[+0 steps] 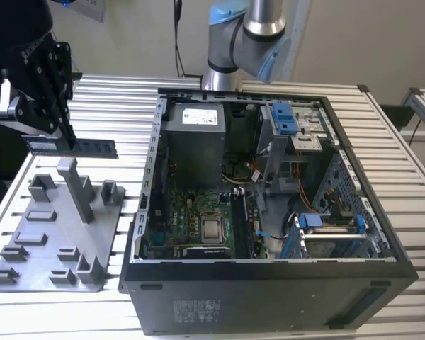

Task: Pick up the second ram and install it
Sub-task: 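Pick up the second ram and move it above second insertion slot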

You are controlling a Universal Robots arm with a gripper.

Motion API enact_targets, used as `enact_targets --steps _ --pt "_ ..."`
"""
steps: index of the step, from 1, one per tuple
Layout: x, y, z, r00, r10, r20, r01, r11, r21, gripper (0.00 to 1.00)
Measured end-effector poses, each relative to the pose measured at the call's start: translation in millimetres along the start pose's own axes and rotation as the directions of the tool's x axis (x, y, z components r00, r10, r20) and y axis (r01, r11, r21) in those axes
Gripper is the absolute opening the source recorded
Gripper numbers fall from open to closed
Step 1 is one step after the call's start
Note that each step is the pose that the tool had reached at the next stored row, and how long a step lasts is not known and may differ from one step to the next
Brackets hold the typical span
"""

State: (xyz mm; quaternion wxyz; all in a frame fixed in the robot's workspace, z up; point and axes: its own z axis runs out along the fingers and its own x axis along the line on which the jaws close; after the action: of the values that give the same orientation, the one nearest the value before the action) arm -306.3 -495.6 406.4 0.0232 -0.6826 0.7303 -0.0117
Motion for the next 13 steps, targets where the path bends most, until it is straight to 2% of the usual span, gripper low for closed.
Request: enact_targets --steps 13 --pt "-1.7 -24.8 1.3 1.0 0.0 0.0036 0.0 1.0 -0.0001 0.14"
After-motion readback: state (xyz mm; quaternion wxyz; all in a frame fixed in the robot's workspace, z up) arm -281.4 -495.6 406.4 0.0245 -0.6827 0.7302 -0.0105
